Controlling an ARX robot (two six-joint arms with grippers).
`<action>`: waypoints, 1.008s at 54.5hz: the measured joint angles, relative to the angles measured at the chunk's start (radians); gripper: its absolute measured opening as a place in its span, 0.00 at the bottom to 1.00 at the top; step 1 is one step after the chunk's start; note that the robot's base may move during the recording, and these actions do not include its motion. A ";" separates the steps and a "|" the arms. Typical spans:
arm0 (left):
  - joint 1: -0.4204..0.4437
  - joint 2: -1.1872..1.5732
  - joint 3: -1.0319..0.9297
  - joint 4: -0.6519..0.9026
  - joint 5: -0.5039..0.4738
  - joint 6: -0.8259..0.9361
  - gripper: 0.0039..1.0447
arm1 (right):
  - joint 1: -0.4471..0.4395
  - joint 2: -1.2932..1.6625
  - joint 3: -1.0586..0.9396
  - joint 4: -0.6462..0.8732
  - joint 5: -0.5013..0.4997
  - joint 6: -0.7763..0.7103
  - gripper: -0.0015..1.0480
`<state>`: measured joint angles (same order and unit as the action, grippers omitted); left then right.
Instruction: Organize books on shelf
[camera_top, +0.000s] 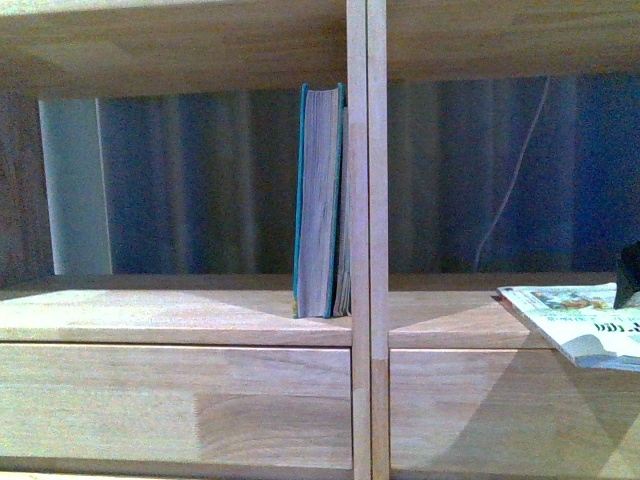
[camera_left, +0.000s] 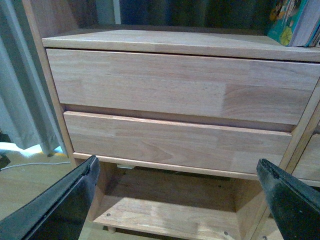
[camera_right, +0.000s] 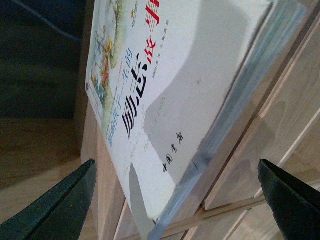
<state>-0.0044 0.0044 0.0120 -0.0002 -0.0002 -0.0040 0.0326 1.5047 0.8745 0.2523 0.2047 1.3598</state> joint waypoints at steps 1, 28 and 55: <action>0.000 0.000 0.000 0.000 0.000 0.000 0.93 | -0.002 0.011 0.013 0.000 0.000 0.004 0.93; 0.000 0.000 0.000 0.000 0.000 0.000 0.93 | -0.016 0.112 0.127 -0.018 0.008 0.032 0.46; 0.000 0.000 0.000 0.000 0.000 0.000 0.93 | -0.029 0.107 0.121 0.023 0.005 0.031 0.07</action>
<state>-0.0044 0.0044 0.0120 -0.0002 -0.0002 -0.0040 0.0040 1.6119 0.9958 0.2752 0.2092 1.3903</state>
